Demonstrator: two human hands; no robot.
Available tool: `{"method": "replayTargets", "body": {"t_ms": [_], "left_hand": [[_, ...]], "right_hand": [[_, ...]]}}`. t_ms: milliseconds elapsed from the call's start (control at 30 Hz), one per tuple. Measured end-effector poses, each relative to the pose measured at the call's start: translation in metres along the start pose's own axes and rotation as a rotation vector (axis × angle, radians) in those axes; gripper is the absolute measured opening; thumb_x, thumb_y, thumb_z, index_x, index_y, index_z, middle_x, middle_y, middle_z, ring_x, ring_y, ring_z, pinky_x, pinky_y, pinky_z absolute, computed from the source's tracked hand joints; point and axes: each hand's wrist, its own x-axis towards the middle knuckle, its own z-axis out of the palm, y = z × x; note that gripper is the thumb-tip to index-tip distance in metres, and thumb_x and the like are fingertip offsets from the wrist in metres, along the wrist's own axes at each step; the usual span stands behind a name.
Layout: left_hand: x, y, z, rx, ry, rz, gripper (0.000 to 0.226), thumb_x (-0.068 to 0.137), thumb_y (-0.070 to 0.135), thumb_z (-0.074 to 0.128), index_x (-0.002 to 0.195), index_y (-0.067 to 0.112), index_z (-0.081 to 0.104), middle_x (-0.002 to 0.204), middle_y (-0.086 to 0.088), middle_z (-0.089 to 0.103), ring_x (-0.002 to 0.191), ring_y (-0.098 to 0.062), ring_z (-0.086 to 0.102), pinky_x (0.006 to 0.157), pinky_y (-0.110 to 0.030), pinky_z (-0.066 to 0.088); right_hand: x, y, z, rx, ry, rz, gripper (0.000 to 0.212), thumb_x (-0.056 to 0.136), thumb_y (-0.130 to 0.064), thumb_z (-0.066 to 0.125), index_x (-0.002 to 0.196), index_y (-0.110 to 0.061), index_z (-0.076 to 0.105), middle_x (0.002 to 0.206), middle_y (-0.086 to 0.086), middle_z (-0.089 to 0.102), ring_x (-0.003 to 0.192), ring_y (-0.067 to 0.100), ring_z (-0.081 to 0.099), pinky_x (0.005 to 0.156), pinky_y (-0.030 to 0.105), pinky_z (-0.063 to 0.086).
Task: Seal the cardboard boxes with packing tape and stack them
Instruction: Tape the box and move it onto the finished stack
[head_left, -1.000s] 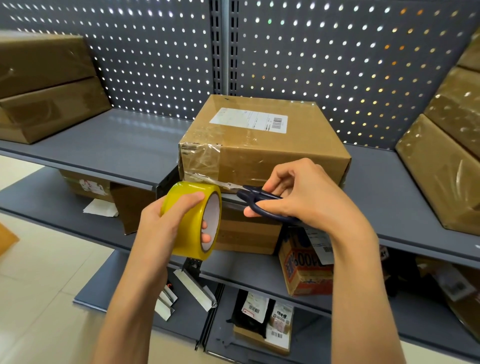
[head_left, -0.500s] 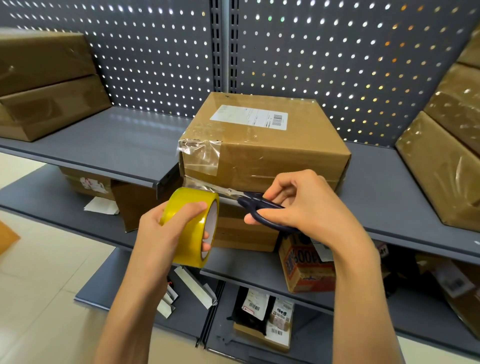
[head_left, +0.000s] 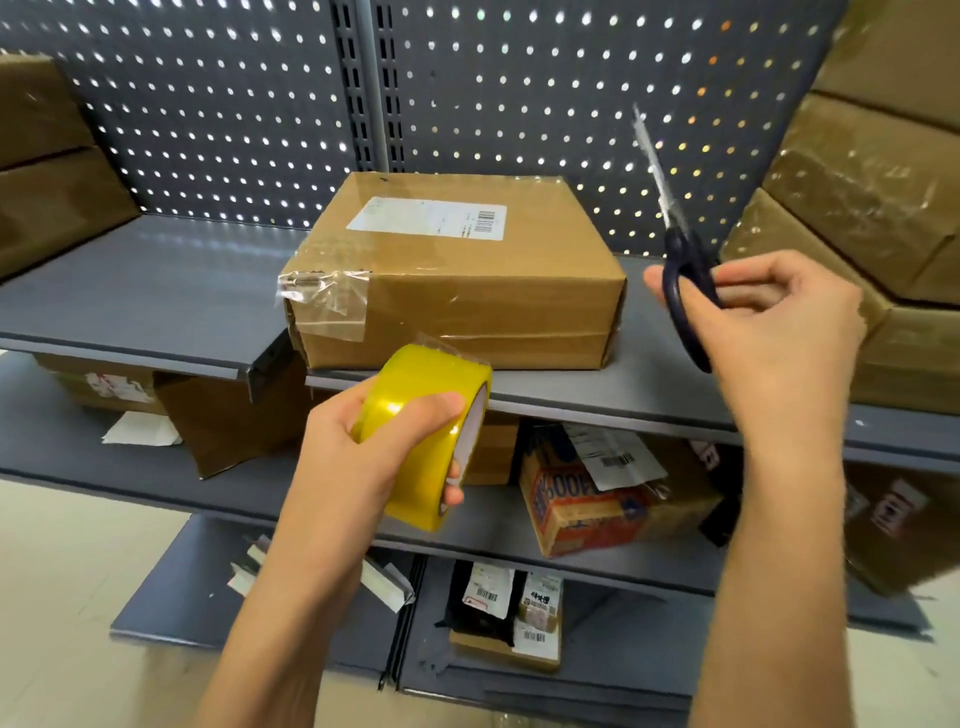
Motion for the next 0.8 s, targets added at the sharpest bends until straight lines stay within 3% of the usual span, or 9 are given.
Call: {"method": "replayTargets", "body": {"t_ms": [67, 167, 233, 333, 433, 600, 800], "left_hand": [[0.002, 0.002, 0.007, -0.01, -0.026, 0.003, 0.028, 0.055, 0.029, 0.075, 0.067, 0.01, 0.058, 0.05, -0.011, 0.054, 0.038, -0.02, 0.052, 0.04, -0.024, 0.044], [0.005, 0.004, 0.018, -0.021, -0.064, -0.008, 0.02, 0.064, 0.022, 0.067, 0.068, 0.007, 0.056, 0.051, -0.012, 0.052, 0.038, -0.019, 0.051, 0.039, -0.022, 0.044], [0.007, 0.004, 0.025, -0.011, -0.101, -0.018, 0.022, 0.061, 0.016, 0.072, 0.07, 0.005, 0.055, 0.052, -0.013, 0.052, 0.038, -0.019, 0.051, 0.039, -0.022, 0.044], [0.008, 0.005, 0.031, 0.002, -0.131, -0.026, 0.031, 0.054, 0.014, 0.079, 0.07, 0.005, 0.054, 0.053, -0.015, 0.05, 0.039, -0.02, 0.05, 0.039, -0.021, 0.043], [0.01, 0.003, 0.034, 0.006, -0.137, -0.024, 0.021, 0.064, 0.021, 0.068, 0.068, 0.006, 0.055, 0.054, -0.015, 0.052, 0.038, -0.02, 0.051, 0.04, -0.021, 0.044], [0.013, 0.008, 0.035, 0.016, -0.152, -0.011, 0.017, 0.064, 0.024, 0.068, 0.066, 0.01, 0.057, 0.054, -0.014, 0.053, 0.039, -0.019, 0.052, 0.039, -0.022, 0.044], [0.015, 0.034, 0.032, 0.091, -0.201, 0.139, 0.009, 0.064, 0.023, 0.069, 0.067, 0.016, 0.064, 0.051, -0.006, 0.06, 0.038, -0.014, 0.056, 0.039, -0.019, 0.044]], "right_hand": [[0.005, 0.011, -0.002, -0.091, 0.01, 0.025, 0.033, 0.079, -0.036, 0.076, 0.101, -0.016, 0.061, 0.089, -0.003, 0.065, 0.079, 0.008, 0.063, 0.074, 0.027, 0.052], [0.01, 0.026, 0.0, -0.25, 0.002, 0.045, 0.03, 0.085, -0.024, 0.07, 0.109, -0.009, 0.06, 0.096, 0.005, 0.063, 0.096, 0.022, 0.061, 0.081, 0.031, 0.048], [0.012, 0.035, 0.005, -0.348, -0.008, 0.083, 0.03, 0.088, -0.02, 0.068, 0.113, -0.005, 0.059, 0.107, 0.013, 0.064, 0.104, 0.028, 0.057, 0.076, 0.029, 0.039], [0.014, 0.043, 0.016, -0.442, -0.028, 0.149, 0.029, 0.09, -0.017, 0.065, 0.113, -0.002, 0.057, 0.114, 0.017, 0.061, 0.109, 0.034, 0.054, 0.082, 0.036, 0.04], [0.017, 0.051, 0.025, -0.521, -0.064, 0.165, 0.028, 0.091, -0.017, 0.064, 0.112, -0.001, 0.058, 0.115, 0.018, 0.061, 0.112, 0.035, 0.053, 0.086, 0.038, 0.042], [0.02, 0.059, 0.029, -0.555, -0.128, 0.142, 0.026, 0.091, -0.018, 0.063, 0.111, -0.001, 0.061, 0.113, 0.018, 0.062, 0.11, 0.033, 0.054, 0.083, 0.037, 0.044], [0.029, 0.043, 0.023, -0.557, -0.142, -0.02, 0.031, 0.095, -0.022, 0.057, 0.121, -0.006, 0.059, 0.116, 0.012, 0.062, 0.11, 0.028, 0.056, 0.087, 0.036, 0.044]]}}
